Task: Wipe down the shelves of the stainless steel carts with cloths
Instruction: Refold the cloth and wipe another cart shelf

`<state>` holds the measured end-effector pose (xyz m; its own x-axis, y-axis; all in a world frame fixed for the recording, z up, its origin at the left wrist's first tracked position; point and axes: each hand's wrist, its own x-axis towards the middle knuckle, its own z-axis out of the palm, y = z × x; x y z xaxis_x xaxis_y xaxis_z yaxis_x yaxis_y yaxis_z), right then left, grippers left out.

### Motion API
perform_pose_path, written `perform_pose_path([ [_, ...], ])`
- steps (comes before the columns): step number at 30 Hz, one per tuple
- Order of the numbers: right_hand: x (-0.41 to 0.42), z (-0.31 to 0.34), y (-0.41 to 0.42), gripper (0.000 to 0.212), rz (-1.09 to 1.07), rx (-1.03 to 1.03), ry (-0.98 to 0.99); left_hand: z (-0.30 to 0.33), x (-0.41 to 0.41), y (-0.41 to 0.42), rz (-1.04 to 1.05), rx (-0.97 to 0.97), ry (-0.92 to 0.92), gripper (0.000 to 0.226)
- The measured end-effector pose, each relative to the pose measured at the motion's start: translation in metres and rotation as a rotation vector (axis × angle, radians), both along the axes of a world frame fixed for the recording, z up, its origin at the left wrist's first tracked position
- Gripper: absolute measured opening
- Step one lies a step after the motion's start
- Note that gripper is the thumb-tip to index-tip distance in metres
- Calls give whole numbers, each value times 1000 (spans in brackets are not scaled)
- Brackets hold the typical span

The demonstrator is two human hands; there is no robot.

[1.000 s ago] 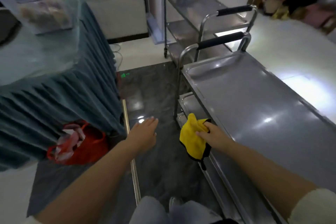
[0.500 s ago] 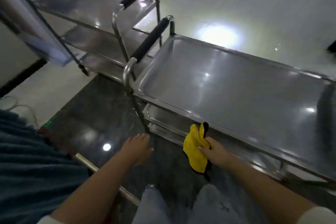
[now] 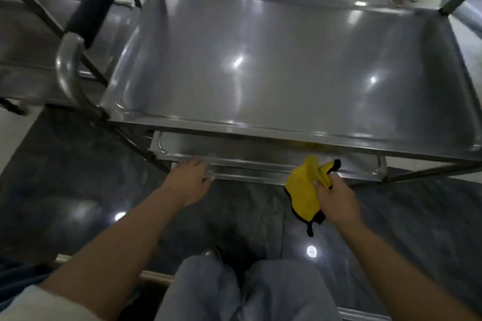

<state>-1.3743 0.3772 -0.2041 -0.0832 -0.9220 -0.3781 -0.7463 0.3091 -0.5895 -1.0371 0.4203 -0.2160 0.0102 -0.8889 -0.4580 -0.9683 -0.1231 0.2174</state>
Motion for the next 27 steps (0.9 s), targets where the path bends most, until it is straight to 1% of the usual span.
perform_pose_path([
  [2, -14, -26, -11, 14, -43, -85, 49, -32, -8, -14, -5, -55, 27, 41],
  [5, -28, -71, -31, 20, -52, -198, 138, -82, -19, -37, -17, -123, 34, 42],
  [9, -20, -140, -58, 30, -35, -300, 199, -146, -29, -68, 8, -268, 20, 43],
  [12, 4, -187, -76, 27, -10, -360, 144, -190, -34, -92, 1, -351, 35, 40],
  [16, 44, -228, -92, 17, 24, -434, -39, -233, -34, -123, -27, -492, 13, 43],
  [18, 58, -242, -100, 19, 76, -488, -81, -247, -34, -132, -34, -551, 2, 44],
  [20, 67, -252, -107, 31, 135, -545, -5, -258, -32, -136, -35, -593, 17, 41],
  [23, 67, -270, -112, 59, 280, -604, 282, -270, -29, -137, -35, -651, 19, 47],
  [24, 65, -275, -112, 64, 333, -605, 337, -272, -28, -136, -43, -657, 9, 52],
  [27, 46, -286, -116, 66, 428, -584, 348, -275, -26, -135, -47, -617, 9, 66],
])
